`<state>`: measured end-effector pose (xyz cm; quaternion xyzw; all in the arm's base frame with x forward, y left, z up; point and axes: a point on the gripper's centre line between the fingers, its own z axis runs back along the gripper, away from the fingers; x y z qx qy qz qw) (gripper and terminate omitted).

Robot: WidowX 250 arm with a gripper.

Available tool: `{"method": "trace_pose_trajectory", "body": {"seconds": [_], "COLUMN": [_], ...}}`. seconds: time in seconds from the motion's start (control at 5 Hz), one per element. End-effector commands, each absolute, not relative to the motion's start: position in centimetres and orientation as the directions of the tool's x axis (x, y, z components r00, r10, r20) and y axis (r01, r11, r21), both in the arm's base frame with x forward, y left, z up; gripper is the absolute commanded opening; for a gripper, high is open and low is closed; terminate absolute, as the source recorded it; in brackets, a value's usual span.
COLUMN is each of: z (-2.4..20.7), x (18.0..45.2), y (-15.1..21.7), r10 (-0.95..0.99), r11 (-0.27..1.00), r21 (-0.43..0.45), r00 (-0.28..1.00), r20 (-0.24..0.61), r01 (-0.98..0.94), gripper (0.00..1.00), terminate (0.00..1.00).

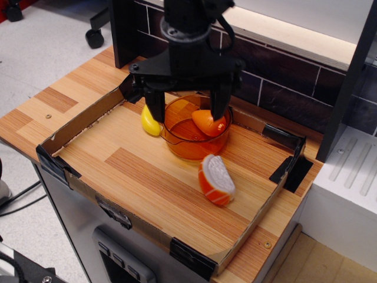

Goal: Take carrot out of pot

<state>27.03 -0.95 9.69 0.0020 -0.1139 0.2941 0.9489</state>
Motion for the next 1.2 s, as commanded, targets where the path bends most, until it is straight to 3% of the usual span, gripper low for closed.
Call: {"method": "trace_pose_trajectory", "body": {"seconds": [0.0,0.6,1.0], "z": [11.5,8.8,6.4], "x": [28.7,31.7,31.9], "y": [1.1,1.9,1.4], "r10": [0.82,0.921,0.911], "r11": [0.572,0.387,0.408], "r21": [-0.26,-0.129,-0.114], "r00": [0.544,0.375,0.396], "r20": [0.179,0.105,0.111], "r01": [-0.778,-0.913,-0.906], "gripper": [1.0,1.0,1.0], "terminate": [0.0,0.0,0.0]}}
